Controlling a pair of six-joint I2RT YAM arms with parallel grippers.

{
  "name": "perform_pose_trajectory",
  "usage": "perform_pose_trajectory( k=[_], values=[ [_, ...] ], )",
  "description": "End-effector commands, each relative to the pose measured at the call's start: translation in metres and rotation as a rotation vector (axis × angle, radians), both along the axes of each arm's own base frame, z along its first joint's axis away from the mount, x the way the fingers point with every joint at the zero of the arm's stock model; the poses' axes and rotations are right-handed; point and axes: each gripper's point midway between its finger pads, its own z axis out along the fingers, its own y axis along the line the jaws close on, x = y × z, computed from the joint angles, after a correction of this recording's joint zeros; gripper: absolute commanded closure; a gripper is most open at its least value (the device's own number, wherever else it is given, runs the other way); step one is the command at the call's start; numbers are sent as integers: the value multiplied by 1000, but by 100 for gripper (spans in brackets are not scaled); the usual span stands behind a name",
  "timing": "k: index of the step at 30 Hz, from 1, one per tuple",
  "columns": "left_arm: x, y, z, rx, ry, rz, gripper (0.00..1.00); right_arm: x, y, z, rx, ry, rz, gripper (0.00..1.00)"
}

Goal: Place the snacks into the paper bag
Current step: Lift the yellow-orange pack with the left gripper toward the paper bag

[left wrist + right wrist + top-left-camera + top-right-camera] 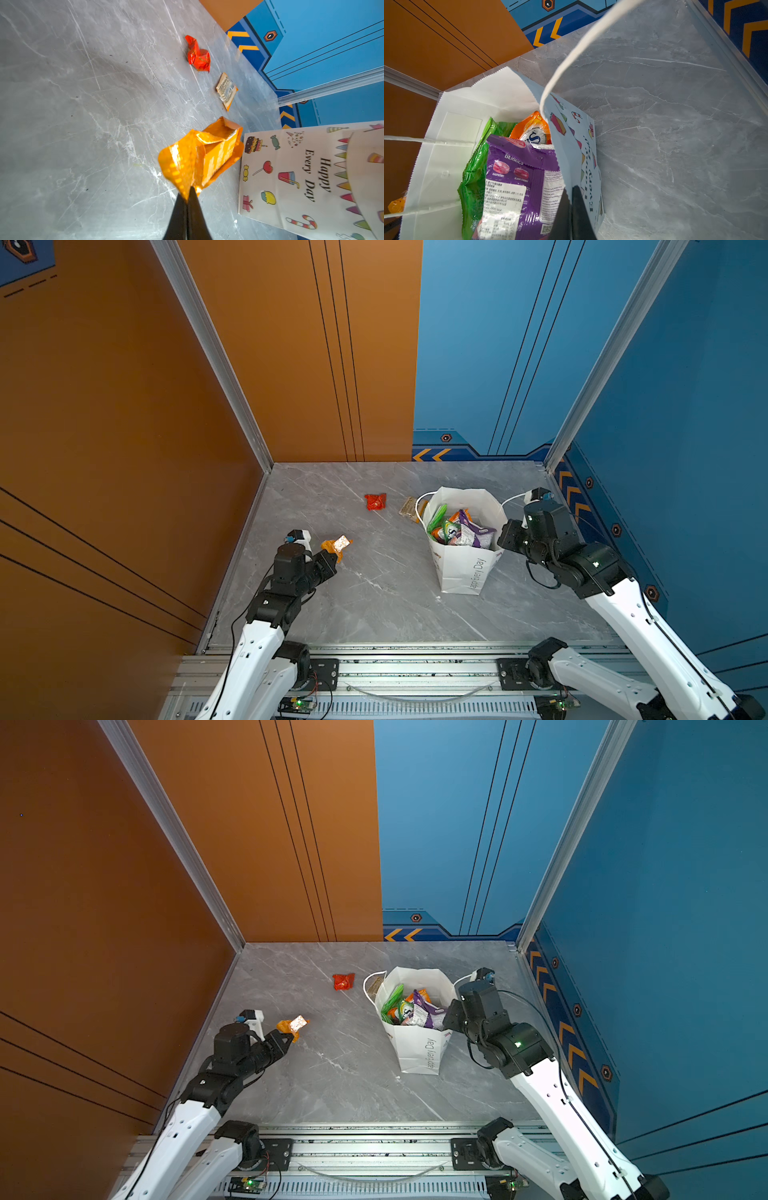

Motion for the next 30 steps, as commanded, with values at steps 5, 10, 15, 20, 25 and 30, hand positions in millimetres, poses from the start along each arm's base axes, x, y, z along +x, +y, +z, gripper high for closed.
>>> perform_pose_trajectory(
  k=[5, 10, 15, 20, 25, 30],
  values=[
    [-6, -14, 51, -13, -69, -45, 100, -1, 6, 8, 15, -28, 22, 100],
    [-8, -29, 81, 16, -135, -96, 100, -1, 7, 7, 18, -28, 25, 100],
    [-13, -41, 107, 35, -197, -136, 100, -1, 6, 7, 14, -32, 23, 100],
    [-20, -50, 134, 61, -261, -171, 100, 0, 6, 8, 9, -32, 25, 100],
    [-26, -64, 156, 75, -313, -226, 100, 0, 6, 9, 10, -35, 25, 100],
    [-33, -73, 178, 104, -380, -260, 100, -1, 6, 9, 9, -33, 27, 100]
  ],
)
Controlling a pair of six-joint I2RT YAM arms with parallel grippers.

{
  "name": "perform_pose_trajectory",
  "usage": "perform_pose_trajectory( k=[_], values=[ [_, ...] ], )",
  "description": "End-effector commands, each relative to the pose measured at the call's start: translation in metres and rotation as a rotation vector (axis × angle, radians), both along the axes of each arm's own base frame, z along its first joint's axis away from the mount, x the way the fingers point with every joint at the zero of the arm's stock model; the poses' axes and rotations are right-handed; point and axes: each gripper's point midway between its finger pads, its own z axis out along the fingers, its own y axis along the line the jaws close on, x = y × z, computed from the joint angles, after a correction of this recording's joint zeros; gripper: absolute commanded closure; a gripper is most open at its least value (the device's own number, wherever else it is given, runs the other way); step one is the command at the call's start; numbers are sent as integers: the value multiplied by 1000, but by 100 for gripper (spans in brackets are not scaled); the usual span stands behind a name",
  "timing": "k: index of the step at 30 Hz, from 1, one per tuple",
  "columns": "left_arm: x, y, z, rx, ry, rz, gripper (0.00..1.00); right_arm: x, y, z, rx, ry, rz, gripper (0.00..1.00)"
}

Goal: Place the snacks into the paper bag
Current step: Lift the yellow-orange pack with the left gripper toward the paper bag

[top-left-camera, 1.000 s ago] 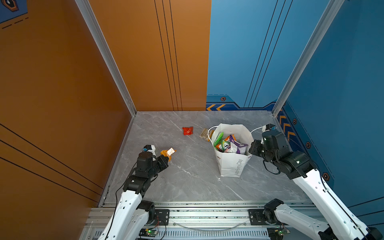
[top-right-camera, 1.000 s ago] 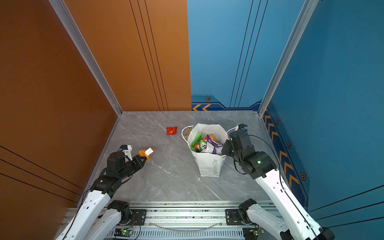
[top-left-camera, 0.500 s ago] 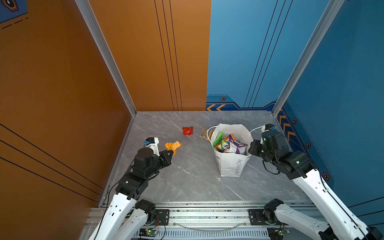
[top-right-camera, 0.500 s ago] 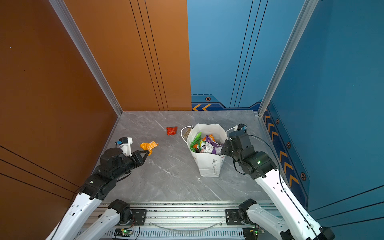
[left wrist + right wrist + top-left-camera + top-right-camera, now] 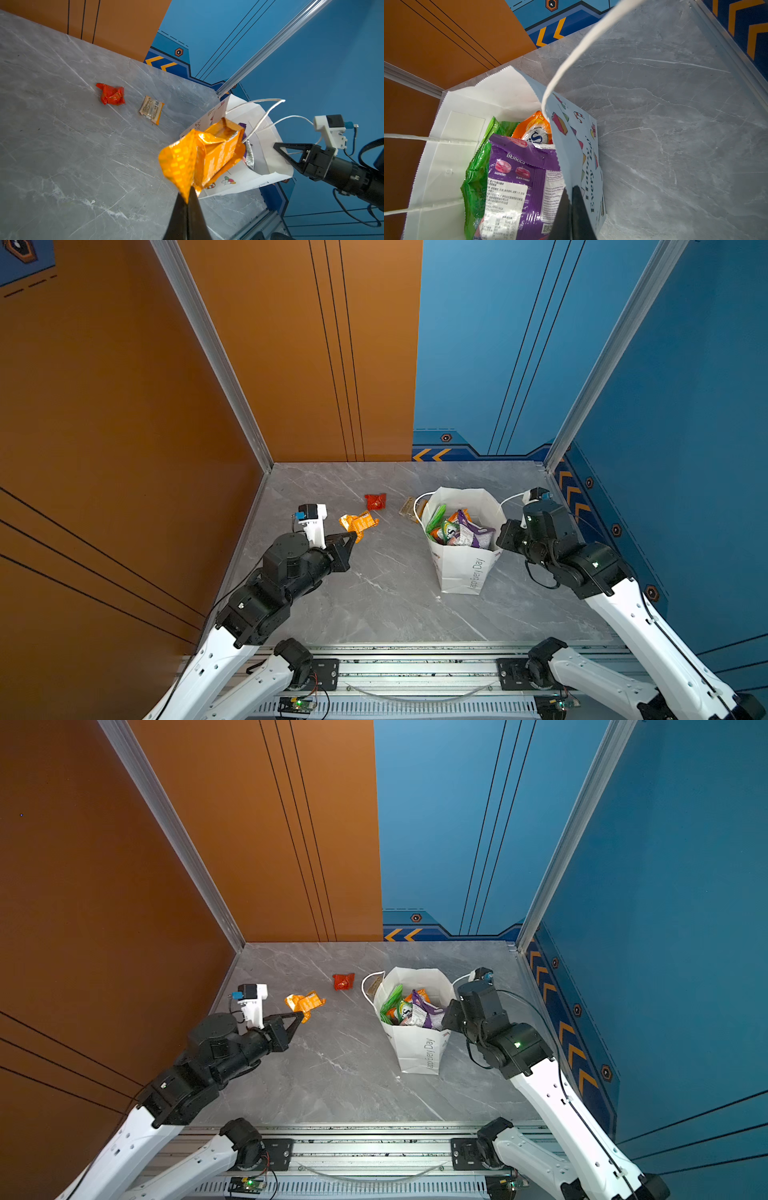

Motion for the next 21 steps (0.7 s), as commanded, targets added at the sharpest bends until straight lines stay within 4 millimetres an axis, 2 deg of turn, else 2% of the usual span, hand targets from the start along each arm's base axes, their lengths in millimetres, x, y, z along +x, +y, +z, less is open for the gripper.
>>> perform_pose_trajectory(
  k=[1, 5, 6, 10, 15, 21],
  values=[
    [-2, 3, 22, 42, -81, 17, 100, -1, 3, 8, 8, -26, 15, 100],
    [-9, -5, 39, 57, -131, -12, 100, -1, 2, 9, 6, -31, 16, 100],
    [-11, -6, 54, 43, -157, -19, 100, -1, 2, 9, 5, -31, 14, 100],
    [-18, -23, 75, 56, -197, -81, 100, 0, 3, 10, 7, -31, 15, 100],
    [-25, -58, 91, 120, -230, -176, 100, 0, 5, 12, 16, -38, 18, 100],
    [-31, -102, 97, 238, -257, -249, 100, 1, 8, 14, 22, -42, 29, 100]
  ],
)
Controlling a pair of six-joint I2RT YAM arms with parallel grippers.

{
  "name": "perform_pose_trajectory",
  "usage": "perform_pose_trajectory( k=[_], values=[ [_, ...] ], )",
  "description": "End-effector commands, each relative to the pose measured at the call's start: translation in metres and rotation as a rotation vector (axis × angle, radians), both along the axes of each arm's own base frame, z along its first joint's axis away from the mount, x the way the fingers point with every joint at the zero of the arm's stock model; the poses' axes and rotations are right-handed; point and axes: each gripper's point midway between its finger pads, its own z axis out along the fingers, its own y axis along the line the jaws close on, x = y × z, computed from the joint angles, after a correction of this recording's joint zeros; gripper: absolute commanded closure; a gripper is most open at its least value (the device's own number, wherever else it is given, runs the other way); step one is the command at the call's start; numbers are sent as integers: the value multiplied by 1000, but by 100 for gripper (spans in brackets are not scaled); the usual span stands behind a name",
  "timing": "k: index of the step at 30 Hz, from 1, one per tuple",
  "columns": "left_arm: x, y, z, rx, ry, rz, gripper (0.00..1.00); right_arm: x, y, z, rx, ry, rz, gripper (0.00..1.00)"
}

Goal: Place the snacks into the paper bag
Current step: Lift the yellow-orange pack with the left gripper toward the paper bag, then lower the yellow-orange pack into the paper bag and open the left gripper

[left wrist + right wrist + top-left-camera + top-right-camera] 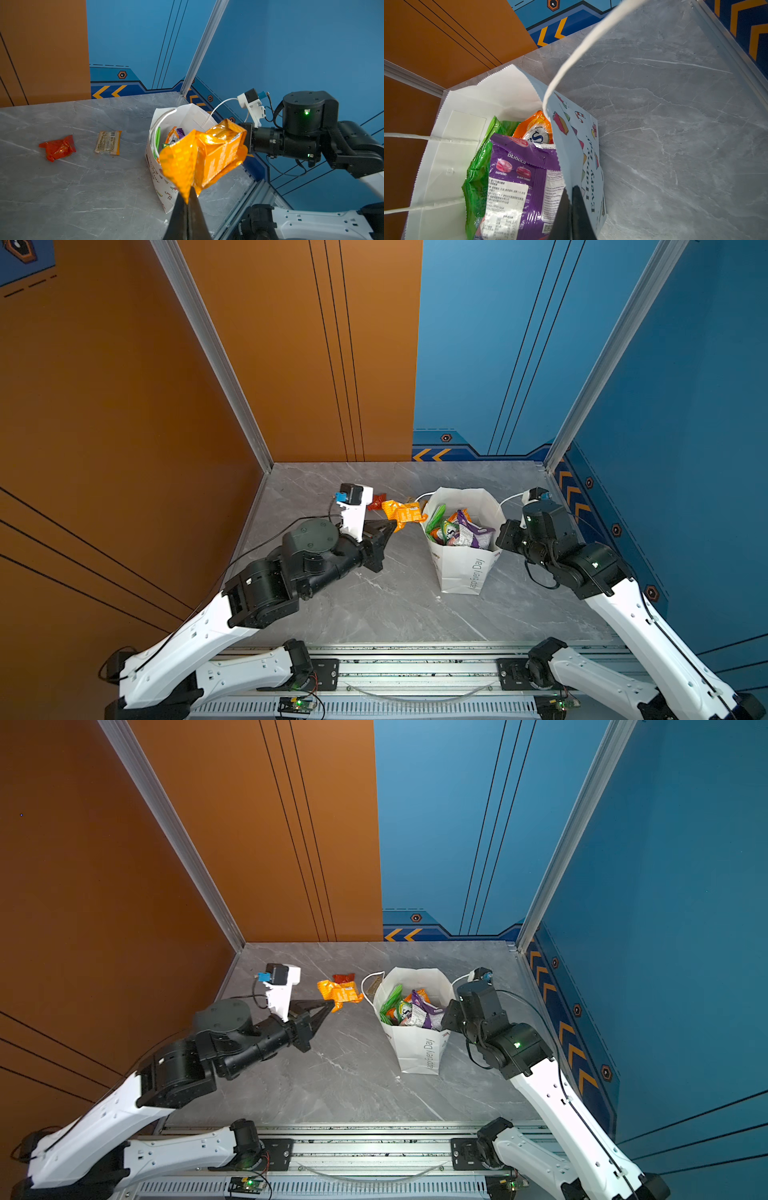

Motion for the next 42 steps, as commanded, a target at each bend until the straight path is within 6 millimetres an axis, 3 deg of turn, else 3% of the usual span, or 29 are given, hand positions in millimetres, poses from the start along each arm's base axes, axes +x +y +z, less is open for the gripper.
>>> perform_pose_trajectory(
  k=[1, 10, 30, 42],
  values=[
    [3, -13, 2, 105, -47, 13, 100, 2, 7, 14, 22, -42, 26, 100],
    [16, -54, -9, 267, -44, 3, 100, 1, 7, 16, 22, -48, 28, 100],
    [54, -103, -39, 479, 17, 33, 100, -2, 6, 17, 28, -59, 27, 100],
    [83, -129, -73, 616, 104, 39, 100, -4, 6, 20, 37, -68, 31, 100]
  ],
)
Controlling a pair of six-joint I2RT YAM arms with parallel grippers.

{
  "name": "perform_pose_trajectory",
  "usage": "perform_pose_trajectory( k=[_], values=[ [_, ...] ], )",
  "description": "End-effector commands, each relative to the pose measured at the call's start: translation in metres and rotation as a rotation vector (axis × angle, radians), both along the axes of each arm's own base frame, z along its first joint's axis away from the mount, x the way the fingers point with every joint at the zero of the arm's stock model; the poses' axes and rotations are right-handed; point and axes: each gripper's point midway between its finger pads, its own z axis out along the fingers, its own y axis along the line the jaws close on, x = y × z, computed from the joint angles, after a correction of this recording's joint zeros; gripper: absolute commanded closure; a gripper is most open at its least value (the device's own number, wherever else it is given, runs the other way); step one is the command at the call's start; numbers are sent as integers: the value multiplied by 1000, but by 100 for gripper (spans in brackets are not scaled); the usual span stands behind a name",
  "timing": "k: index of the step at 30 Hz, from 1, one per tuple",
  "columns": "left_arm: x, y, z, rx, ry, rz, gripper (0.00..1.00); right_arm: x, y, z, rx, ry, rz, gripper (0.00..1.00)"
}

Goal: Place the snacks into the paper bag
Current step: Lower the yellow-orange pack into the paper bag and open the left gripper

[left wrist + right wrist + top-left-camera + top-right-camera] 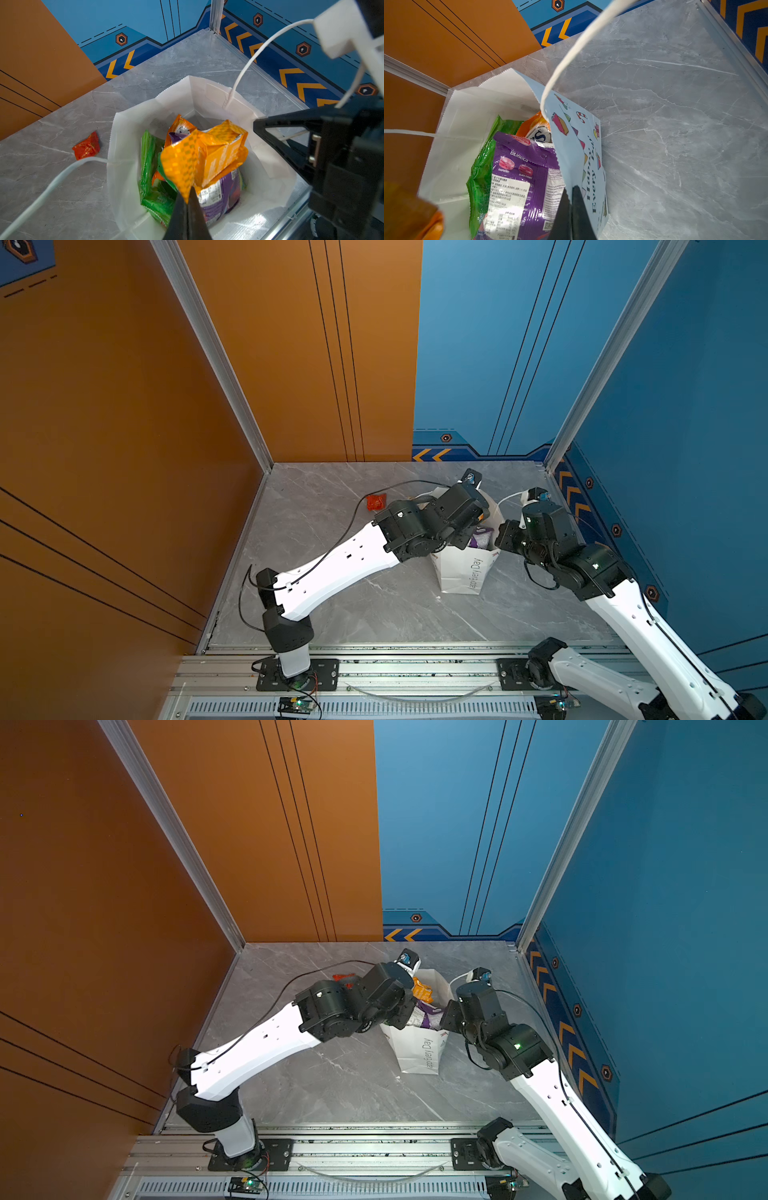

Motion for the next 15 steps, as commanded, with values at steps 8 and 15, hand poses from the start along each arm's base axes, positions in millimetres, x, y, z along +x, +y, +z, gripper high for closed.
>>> perform_pose_trajectory(
  k=[8, 15],
  values=[
    [24, -3, -21, 95, 67, 21, 100, -2, 4, 15, 35, -55, 20, 100],
    [36, -15, -37, 97, 121, 23, 100, -3, 4, 15, 39, -54, 24, 100]
  ],
)
